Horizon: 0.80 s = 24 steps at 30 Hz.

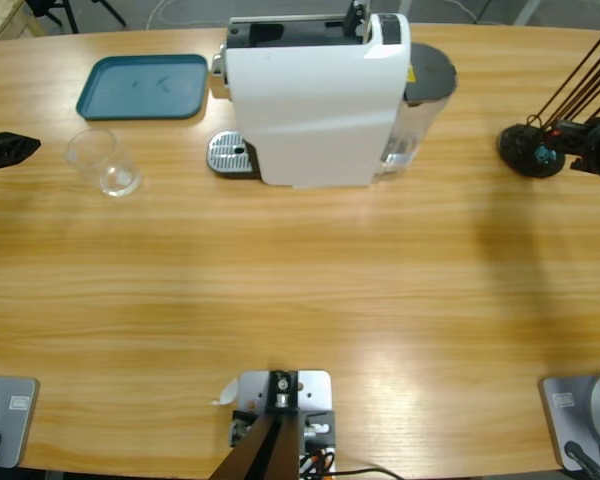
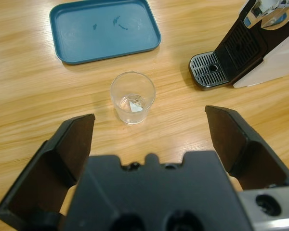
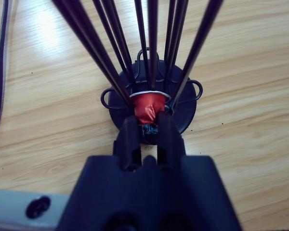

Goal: Pour coffee

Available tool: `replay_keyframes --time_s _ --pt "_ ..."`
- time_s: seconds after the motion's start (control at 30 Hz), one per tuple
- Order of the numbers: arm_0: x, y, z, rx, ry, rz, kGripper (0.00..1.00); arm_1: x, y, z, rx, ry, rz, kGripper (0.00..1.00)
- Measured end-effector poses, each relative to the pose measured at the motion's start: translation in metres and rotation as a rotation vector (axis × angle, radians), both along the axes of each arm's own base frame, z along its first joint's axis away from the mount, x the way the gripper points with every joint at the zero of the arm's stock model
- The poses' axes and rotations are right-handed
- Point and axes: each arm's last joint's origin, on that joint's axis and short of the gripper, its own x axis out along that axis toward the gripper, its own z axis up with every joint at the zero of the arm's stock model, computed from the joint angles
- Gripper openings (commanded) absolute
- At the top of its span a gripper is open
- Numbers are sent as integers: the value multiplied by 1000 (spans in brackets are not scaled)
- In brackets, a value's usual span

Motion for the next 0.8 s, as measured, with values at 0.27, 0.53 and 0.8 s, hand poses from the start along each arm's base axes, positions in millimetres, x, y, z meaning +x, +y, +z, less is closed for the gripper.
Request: replay_keyframes --time_s 0.27,0.53,0.8 --pt "0 0 0 0 0 0 987 1 0 25 -16 -16 17 0" --pt "0 0 0 0 0 0 987 -2 0 51 -15 -50 21 0" --pt "0 0 0 -1 -1 0 982 -6 -1 75 -22 -70 30 0"
